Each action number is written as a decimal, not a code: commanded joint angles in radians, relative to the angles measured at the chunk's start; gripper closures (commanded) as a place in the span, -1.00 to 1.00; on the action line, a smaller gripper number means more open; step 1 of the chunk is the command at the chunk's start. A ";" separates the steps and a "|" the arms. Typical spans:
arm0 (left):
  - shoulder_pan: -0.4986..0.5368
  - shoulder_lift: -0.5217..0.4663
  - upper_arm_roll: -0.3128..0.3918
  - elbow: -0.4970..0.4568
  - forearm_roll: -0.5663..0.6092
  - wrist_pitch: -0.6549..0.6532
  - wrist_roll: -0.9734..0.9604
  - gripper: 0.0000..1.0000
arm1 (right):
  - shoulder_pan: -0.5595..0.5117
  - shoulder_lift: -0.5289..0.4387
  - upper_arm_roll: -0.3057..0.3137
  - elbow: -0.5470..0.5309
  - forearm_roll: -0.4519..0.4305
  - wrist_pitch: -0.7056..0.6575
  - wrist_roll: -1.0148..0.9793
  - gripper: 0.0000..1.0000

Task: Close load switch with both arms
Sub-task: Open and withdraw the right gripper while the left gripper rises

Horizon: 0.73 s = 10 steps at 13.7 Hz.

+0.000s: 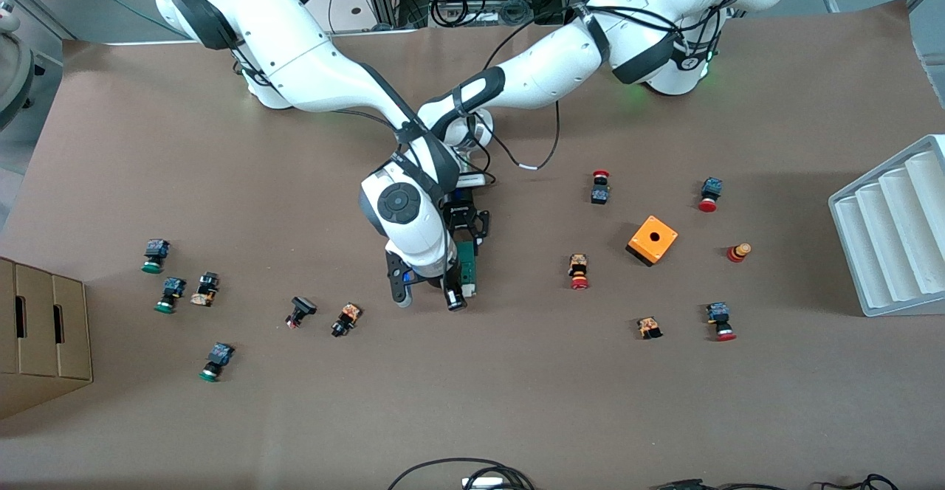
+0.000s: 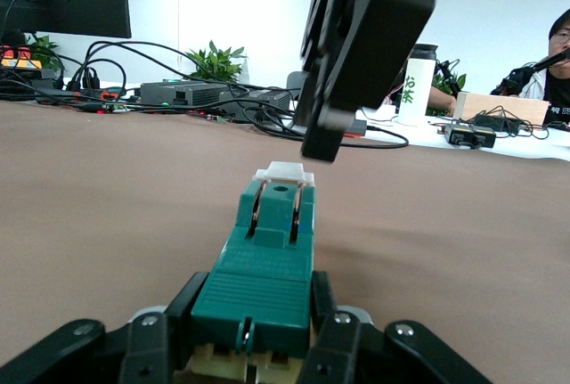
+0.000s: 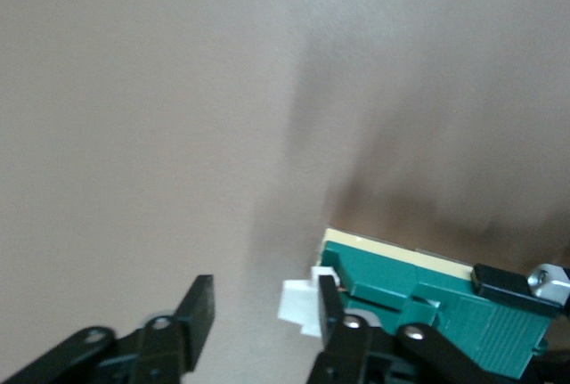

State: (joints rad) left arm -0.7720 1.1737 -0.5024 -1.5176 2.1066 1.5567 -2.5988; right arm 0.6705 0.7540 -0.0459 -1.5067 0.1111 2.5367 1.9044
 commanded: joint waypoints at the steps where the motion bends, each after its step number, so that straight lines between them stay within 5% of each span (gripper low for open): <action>1: -0.030 0.123 -0.008 0.054 0.016 0.025 -0.034 -0.01 | -0.044 -0.106 0.001 -0.006 0.005 -0.111 -0.056 -1.00; 2: -0.030 0.123 -0.008 0.054 0.016 0.025 -0.033 -0.04 | -0.058 -0.151 0.003 -0.015 0.031 -0.166 -0.109 -1.00; 3: -0.030 0.123 -0.008 0.054 0.015 0.025 -0.033 -0.39 | -0.068 -0.186 0.001 -0.021 0.059 -0.223 -0.161 -1.00; 4: -0.030 0.121 -0.008 0.054 0.015 0.025 -0.033 -0.99 | -0.090 -0.224 0.001 -0.027 0.071 -0.280 -0.216 -1.00; 10: -0.030 0.077 -0.008 0.062 -0.002 0.061 -0.032 -1.00 | -0.199 -0.438 -0.022 -0.079 0.070 -0.571 -0.613 -1.00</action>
State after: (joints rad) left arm -0.7722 1.1736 -0.5029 -1.5161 2.1063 1.5598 -2.5990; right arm 0.5080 0.4177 -0.0615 -1.5092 0.1618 2.0216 1.4331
